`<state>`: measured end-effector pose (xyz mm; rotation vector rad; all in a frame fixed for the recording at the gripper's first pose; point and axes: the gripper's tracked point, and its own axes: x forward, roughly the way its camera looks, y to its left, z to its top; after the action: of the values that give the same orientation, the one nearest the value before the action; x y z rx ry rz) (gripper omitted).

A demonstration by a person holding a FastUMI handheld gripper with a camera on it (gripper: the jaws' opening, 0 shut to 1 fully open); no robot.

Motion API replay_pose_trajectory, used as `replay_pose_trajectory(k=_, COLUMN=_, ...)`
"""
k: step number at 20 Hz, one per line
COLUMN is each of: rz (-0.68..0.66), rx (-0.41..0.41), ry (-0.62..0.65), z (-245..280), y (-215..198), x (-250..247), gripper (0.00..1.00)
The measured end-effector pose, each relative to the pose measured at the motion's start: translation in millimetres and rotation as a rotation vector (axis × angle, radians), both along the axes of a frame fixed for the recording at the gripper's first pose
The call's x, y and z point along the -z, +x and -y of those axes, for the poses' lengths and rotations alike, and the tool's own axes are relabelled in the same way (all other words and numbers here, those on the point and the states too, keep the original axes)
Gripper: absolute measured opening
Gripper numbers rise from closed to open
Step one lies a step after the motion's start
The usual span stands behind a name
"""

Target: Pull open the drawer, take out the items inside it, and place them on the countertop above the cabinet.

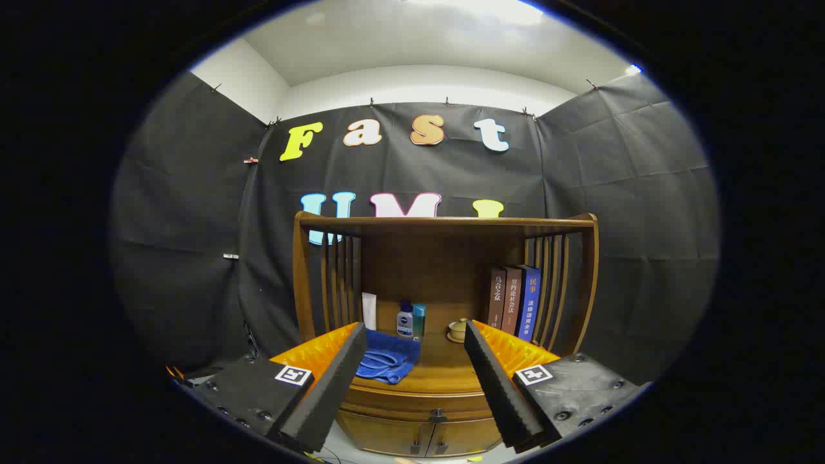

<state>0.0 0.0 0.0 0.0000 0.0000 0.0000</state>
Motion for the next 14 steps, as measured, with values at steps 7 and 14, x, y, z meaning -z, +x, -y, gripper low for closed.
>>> replay_pose_trajectory(k=7, rz=0.016, rx=0.007, ry=0.003, z=4.3, y=-3.6, x=-5.3, gripper=0.99)
replay_pose_trajectory(k=14, rz=0.026, rx=0.007, ry=0.003, z=5.6, y=-4.4, x=-8.3, gripper=0.99)
